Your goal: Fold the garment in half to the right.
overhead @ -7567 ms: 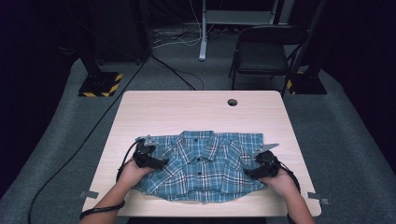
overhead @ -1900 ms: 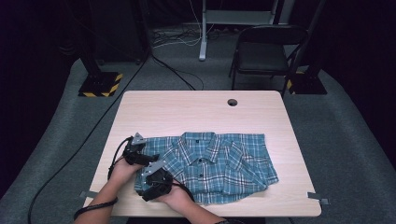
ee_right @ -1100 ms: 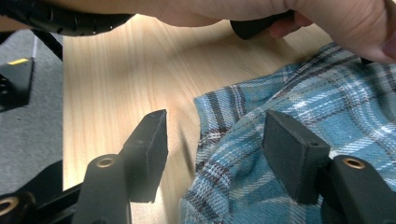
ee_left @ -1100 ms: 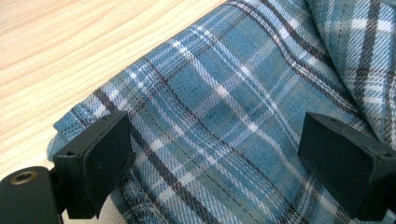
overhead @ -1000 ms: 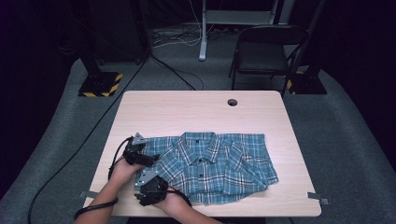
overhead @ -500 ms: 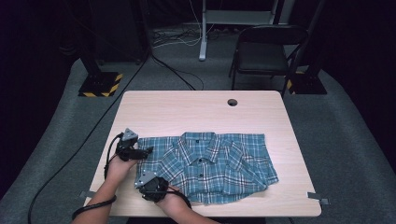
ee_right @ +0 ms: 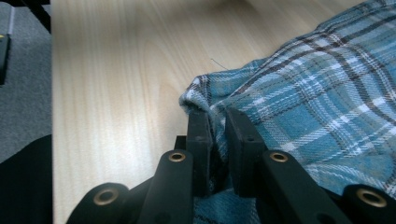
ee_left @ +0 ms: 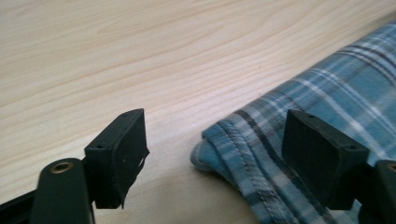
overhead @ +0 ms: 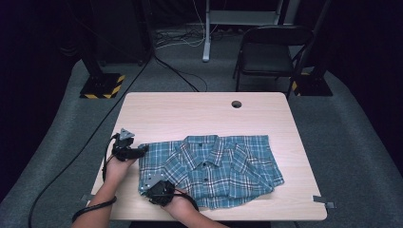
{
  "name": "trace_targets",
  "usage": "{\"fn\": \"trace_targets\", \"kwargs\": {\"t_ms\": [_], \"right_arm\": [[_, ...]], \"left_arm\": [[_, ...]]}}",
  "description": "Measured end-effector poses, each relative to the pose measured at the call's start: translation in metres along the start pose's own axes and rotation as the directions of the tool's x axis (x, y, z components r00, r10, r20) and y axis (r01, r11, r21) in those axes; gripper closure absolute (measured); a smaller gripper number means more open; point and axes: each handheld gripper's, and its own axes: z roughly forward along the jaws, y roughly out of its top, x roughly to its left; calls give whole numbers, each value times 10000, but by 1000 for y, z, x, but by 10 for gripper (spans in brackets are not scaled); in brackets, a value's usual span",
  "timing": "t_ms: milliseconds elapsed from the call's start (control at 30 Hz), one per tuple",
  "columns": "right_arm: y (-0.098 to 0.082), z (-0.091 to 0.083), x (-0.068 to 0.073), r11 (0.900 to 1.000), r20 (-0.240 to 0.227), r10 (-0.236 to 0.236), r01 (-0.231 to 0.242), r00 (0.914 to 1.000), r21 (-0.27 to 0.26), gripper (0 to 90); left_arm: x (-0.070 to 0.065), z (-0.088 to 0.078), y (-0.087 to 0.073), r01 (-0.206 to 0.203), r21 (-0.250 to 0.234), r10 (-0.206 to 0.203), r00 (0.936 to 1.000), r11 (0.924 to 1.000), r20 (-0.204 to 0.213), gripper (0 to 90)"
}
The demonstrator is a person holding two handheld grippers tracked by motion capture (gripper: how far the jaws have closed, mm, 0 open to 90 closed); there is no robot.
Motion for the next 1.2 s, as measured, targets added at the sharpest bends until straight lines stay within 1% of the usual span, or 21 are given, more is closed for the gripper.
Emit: {"fn": "trace_targets", "kwargs": {"t_ms": [167, 233, 267, 333, 433, 533, 600, 633, 667, 733, 800, 900, 933, 1033, 1100, 1133, 1167, 1200], "right_arm": [[-2, -2, 1, 9999, -133, 97, -97, 9999, -45, 800], [-2, -2, 1, 9999, -143, 106, -107, 9998, -53, 799], [-3, -2, 0, 9998, -188, 164, -166, 9997, -92, 797], [-3, -2, 0, 9995, -232, 305, -307, 9993, -80, 796], [-3, -2, 0, 9996, -204, 269, -271, 9994, -114, 793], [-3, -2, 0, 9995, -234, 280, -283, 9993, -134, 791], [-4, -2, 0, 9995, -222, 268, -272, 9994, -154, 790], [-4, -2, 0, 9995, -222, 268, -272, 9994, -154, 790], [-4, -2, 0, 9995, -221, 269, -273, 9994, -161, 790], [-4, -2, 0, 9994, -228, 284, -288, 9993, -166, 790], [-4, -2, 0, 9994, -242, 287, -291, 9993, -175, 789], [-4, -2, 0, 9994, -241, 282, -287, 9993, -199, 789], [-4, -2, 0, 9994, -239, 289, -294, 9993, -206, 790], [-4, -2, 0, 9993, -203, 306, -310, 9993, -198, 791], [-4, -2, 1, 9995, -118, 261, -263, 9996, -173, 795], [-4, -2, 2, 9996, -77, 220, -221, 9997, -164, 797], [-3, -2, 3, 9999, 12, 81, -81, 10000, -151, 801], [-3, -2, 4, 9999, 59, 16, -15, 10000, -134, 807]], "left_arm": [[-1, 8, -2, -93, 324, 87, 9998, 9994, 190, 253], [-1, 9, -3, -51, 376, 41, 9996, 9993, 269, 256], [0, 11, -3, 80, 411, -94, 9994, 9991, 342, 256], [1, 12, -4, 137, 459, -154, 9992, 9989, 365, 255], [0, 13, -4, 3, 462, -22, 9991, 9989, 422, 283], [1, 14, -6, 148, 463, -180, 9974, 9988, 698, 324], [3, 15, -7, 293, 452, -332, 9955, 9985, 890, 333], [3, 15, -7, 293, 452, -332, 9955, 9985, 890, 339], [3, 14, -7, 170, 450, -211, 9956, 9988, 917, 339], [3, 14, -7, 124, 425, -165, 9952, 9990, 964, 353], [2, 14, -8, 54, 368, -96, 9933, 9993, 1150, 392], [1, 13, -7, -25, 388, -32, 9892, 9992, 1465, 512], [0, 13, -7, -107, 417, 43, 9883, 9991, 1522, 539], [-1, 12, -6, -89, 432, 13, 9849, 9990, 1729, 623], [-2, 11, -6, -197, 469, 114, 9852, 9987, 1709, 670], [-4, 10, -4, -261, 476, 179, 9861, 9985, 1651, 699], [-5, 9, -4, -343, 500, 261, 9874, 9982, 1563, 744], [-6, 9, -3, -346, 523, 267, 9890, 9980, 1457, 752]]}}
